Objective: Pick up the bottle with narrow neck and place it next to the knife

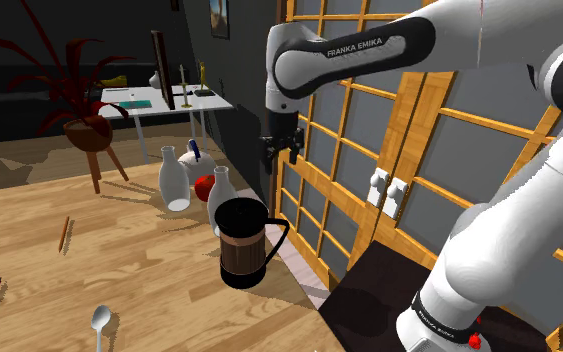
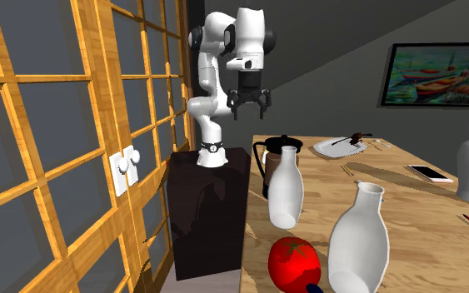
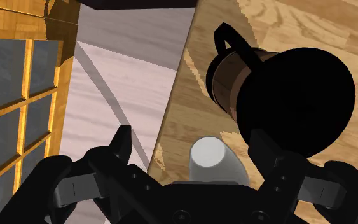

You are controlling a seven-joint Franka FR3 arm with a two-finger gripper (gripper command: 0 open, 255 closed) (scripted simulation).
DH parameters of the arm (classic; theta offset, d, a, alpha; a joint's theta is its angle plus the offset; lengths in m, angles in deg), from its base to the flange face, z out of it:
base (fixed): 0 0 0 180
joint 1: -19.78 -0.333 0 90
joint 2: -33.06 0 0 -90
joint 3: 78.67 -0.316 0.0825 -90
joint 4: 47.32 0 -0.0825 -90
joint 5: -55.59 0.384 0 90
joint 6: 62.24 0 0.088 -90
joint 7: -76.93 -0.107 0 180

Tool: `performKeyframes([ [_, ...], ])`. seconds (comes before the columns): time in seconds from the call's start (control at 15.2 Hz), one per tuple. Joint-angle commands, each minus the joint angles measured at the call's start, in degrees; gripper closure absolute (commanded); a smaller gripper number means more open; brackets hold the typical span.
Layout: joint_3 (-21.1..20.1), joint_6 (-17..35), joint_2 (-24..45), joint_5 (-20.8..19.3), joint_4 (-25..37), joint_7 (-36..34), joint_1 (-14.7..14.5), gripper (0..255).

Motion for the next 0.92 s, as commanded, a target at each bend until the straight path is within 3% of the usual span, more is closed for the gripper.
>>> performKeyframes([
  [0.0,-0.63,1.81,3.41,-0.37,2.12,-0.93,-0.21,0],
  [0.46,-2.33,4.66,18.23,-3.12,15.64,-4.47,-1.32,0],
  [0.86,-2.80,4.01,31.72,-6.14,30.98,-7.15,-3.25,0],
])
